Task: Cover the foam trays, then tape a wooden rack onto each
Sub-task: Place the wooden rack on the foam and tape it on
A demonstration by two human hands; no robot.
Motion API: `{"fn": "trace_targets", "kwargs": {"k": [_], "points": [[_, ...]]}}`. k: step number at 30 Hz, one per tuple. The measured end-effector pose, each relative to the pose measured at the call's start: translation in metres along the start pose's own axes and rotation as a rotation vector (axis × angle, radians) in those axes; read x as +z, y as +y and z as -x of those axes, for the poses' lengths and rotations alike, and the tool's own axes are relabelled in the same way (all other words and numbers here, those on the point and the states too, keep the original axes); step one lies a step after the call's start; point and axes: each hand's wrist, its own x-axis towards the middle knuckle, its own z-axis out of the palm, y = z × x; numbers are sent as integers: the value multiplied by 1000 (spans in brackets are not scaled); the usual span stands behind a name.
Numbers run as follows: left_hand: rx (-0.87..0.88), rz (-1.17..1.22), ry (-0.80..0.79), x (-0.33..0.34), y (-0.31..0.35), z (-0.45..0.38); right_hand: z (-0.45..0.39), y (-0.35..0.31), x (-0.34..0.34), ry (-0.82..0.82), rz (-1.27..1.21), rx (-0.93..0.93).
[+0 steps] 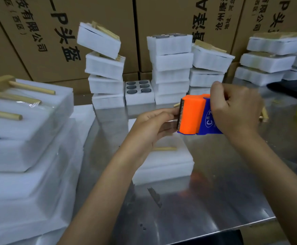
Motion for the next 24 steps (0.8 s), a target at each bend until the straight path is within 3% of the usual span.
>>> {"fn": "trace_targets", "kwargs": {"k": [7, 14, 21, 24], "points": [[51, 9, -31, -12, -3, 7, 8, 4, 9, 13, -38, 5], [43, 69, 71, -10, -2, 5, 4, -1, 15, -4, -34, -14], [-21, -15, 244, -5, -10, -2, -6, -6, 27, -236, 97, 0], [-14, 54, 295, -9, -11, -2, -14, -4, 37, -317, 123, -36]]}}
